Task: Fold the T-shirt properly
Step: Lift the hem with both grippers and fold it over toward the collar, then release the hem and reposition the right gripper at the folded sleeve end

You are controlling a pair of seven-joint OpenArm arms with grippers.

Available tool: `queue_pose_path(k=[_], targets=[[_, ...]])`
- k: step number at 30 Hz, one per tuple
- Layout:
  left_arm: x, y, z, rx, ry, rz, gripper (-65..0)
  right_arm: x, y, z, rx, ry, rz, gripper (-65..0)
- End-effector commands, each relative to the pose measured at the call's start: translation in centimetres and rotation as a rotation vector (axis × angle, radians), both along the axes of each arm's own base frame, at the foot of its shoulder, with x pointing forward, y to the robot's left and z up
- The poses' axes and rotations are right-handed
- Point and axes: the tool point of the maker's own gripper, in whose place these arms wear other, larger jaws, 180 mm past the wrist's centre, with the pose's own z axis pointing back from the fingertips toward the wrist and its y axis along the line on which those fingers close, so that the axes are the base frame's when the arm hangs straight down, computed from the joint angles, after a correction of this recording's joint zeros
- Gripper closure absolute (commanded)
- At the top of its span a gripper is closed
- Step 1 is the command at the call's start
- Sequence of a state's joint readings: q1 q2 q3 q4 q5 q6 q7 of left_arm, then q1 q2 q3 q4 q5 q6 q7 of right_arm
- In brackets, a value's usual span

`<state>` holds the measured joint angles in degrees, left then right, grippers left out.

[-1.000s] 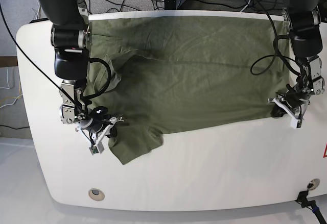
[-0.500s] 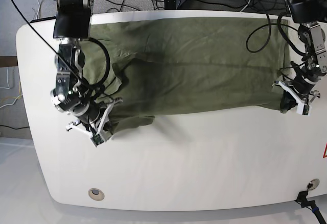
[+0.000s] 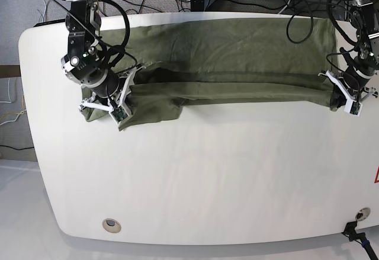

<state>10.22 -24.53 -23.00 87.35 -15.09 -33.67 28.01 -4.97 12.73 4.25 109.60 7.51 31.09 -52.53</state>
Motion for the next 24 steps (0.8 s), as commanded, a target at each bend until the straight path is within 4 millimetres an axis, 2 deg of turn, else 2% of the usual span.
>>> queue_pose_path(k=[1, 5, 10, 11, 12, 15, 16, 18, 20, 22, 24], targets=[[0.2, 0.5, 1.4, 0.022, -0.029, -0.010, 0.0, -0.1, -0.1, 0.7, 0.003, -0.030, 0.003, 0.0], [-1.3, 0.9, 0.3, 0.037, 0.018, -0.014, 0.0, -1.5, -0.6, -0.4, -0.016, 0.010, 0.006, 0.0], [-3.0, 1.8, -0.9, 0.069, 0.098, -0.011, 0.0, -2.1, -1.3, -1.0, -0.034, 0.033, 0.005, 0.0], [-3.3, 2.0, -1.1, 0.075, 0.116, -0.008, 0.0, -2.4, -1.4, -1.3, -0.037, 0.043, 0.006, -5.8], [-3.6, 2.2, -1.4, 0.087, 0.143, -0.003, -3.1, -2.7, -1.4, -1.5, -0.037, 0.050, 0.006, -14.0], [-4.3, 3.3, -1.7, 0.125, 0.204, 0.006, -27.5, -2.7, -1.6, -1.4, -0.044, 0.047, 0.004, -34.3], [-4.4, 3.4, -1.8, 0.130, 0.217, 0.009, -33.9, -2.5, -2.3, -1.2, -0.053, 0.040, -0.010, -40.4], [-4.4, 3.5, -1.7, 0.134, 0.221, 0.011, -35.2, -0.9, -3.7, 0.4, -0.047, -0.014, -0.062, -47.9], [-4.0, 3.6, -1.3, 0.134, 0.205, 0.016, -35.2, 1.5, -4.9, 1.9, -0.021, -0.069, -0.125, -48.5], [-3.0, 4.7, 0.3, 0.140, 0.156, 0.048, -35.1, 3.8, -5.5, 2.6, 0.000, -0.090, -0.154, -48.4], [-2.7, 5.7, 2.1, 0.153, 0.103, 0.084, -35.1, 5.7, -6.2, 2.2, 0.018, -0.077, -0.178, -48.4]])
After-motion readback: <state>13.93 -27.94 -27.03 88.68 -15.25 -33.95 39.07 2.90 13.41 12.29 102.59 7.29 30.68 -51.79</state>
